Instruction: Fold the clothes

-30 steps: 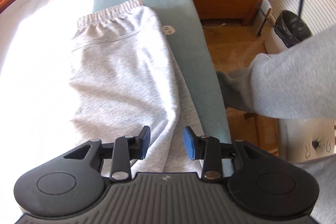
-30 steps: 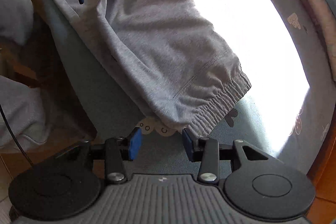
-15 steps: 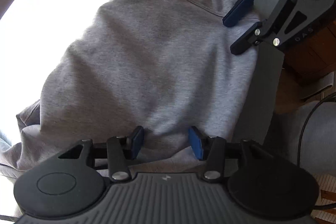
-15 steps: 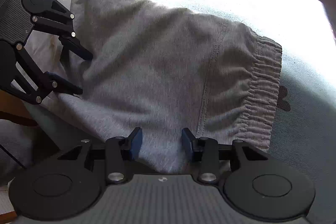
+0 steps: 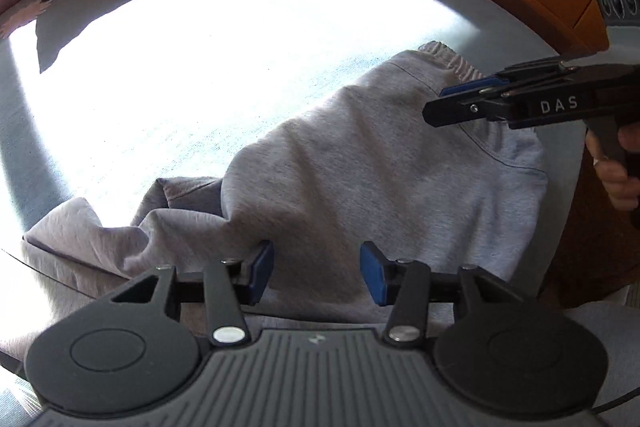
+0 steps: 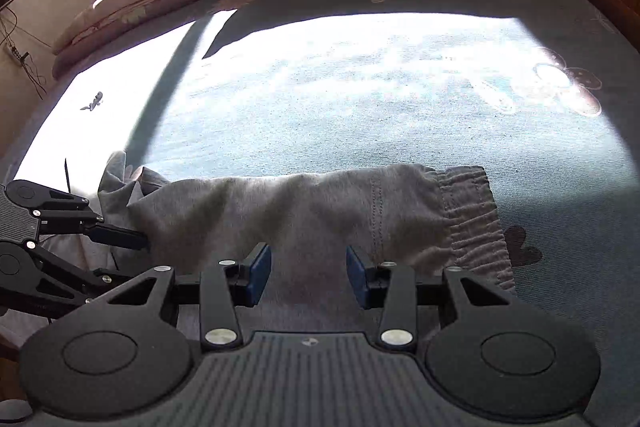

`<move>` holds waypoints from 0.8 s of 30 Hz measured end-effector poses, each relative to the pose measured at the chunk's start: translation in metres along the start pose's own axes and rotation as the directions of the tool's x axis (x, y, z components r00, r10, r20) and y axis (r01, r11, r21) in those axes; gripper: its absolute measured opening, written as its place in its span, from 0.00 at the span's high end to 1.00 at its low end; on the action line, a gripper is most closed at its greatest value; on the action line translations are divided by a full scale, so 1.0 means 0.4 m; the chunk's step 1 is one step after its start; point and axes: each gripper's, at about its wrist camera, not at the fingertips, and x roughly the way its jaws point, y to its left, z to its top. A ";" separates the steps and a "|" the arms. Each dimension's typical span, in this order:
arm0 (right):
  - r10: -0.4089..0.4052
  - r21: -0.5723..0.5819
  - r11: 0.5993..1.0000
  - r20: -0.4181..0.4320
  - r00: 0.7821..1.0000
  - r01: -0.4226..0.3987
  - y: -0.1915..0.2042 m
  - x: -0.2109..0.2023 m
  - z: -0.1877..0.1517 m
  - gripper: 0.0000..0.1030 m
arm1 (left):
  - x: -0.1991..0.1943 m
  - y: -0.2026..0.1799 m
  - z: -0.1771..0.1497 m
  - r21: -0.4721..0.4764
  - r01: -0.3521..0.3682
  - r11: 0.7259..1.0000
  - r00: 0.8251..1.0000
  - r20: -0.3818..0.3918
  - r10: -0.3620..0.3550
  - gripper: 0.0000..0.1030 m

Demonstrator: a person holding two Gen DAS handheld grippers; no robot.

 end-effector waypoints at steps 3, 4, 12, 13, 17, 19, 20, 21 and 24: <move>0.047 0.057 0.997 0.058 0.997 -0.050 0.044 0.026 0.014 0.55 | -0.008 0.027 -0.014 0.029 0.049 0.998 0.998 0.030 -0.050 0.53; 0.066 0.066 0.995 0.069 0.995 -0.070 0.058 0.036 0.019 0.55 | -0.012 0.036 -0.020 0.038 0.049 0.998 0.998 0.044 -0.051 0.53; 0.189 -0.033 0.982 0.077 0.979 -0.187 0.162 0.163 0.038 0.52 | -0.067 0.135 -0.067 -0.074 0.117 0.990 0.977 0.186 -0.102 0.52; 0.198 -0.048 0.980 0.080 0.977 -0.195 0.168 0.172 0.036 0.52 | -0.096 0.154 -0.074 -0.091 0.127 0.988 0.972 0.208 -0.105 0.52; 0.242 -0.102 0.967 0.100 0.965 -0.232 0.183 0.190 0.023 0.52 | -0.119 0.173 -0.093 -0.073 0.110 0.991 0.958 0.273 -0.087 0.52; 0.255 -0.136 0.962 0.129 0.958 -0.238 0.190 0.190 0.017 0.48 | -0.126 0.166 -0.102 -0.049 0.089 0.995 0.951 0.301 -0.070 0.52; 0.262 -0.153 0.959 0.145 0.954 -0.240 0.194 0.190 0.013 0.47 | -0.128 0.161 -0.107 -0.039 0.082 0.996 0.947 0.314 -0.065 0.52; 0.266 -0.169 0.956 0.163 0.950 -0.239 0.197 0.187 0.008 0.47 | -0.131 0.155 -0.114 -0.033 0.068 0.997 0.943 0.329 -0.053 0.52; 0.305 -0.236 0.938 0.214 0.928 -0.253 0.209 0.164 -0.037 0.47 | -0.147 0.135 -0.136 -0.070 0.043 0.997 0.927 0.374 -0.014 0.51</move>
